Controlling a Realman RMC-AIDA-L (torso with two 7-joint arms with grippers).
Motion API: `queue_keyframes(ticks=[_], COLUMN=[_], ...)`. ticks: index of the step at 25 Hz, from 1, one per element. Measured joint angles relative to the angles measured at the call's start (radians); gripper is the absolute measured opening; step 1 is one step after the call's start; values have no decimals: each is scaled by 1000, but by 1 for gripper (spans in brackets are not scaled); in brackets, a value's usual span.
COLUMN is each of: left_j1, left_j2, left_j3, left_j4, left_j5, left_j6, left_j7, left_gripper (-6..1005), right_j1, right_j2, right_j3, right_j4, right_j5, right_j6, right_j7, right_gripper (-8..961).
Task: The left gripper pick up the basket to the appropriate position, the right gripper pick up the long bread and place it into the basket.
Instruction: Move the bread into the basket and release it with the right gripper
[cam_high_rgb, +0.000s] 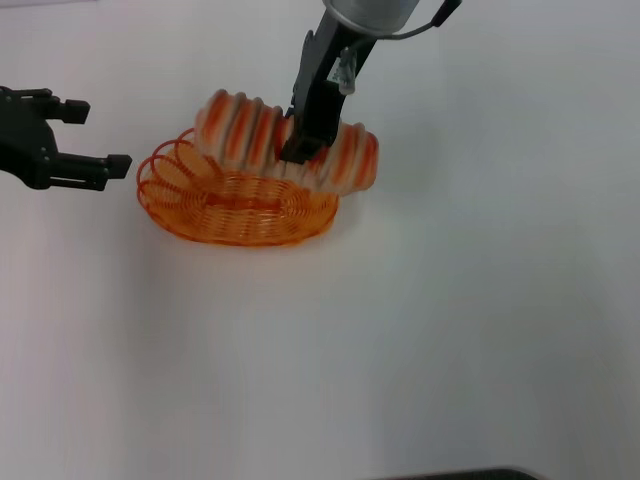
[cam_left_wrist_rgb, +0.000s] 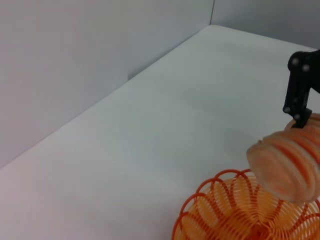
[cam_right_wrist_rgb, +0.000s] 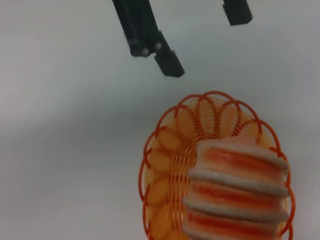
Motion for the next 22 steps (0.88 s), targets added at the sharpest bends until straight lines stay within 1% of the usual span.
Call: queue_keyframes(ticks=[10, 22], left_j1=[-1, -4], left_j2=[0, 0], left_j3=[-6, -23], left_j4=[9, 7], left_j5=[-2, -5], left_j6=[-6, -13], left_j7=[-13, -13], left_gripper=[887, 887], right_j1=[-13, -14], right_j2=[0, 0], right_j3=[-49, -105], right_j4=[9, 10], right_j5=[45, 81], right_j6=[94, 122], right_j7=[-55, -68], right_gripper=[356, 370])
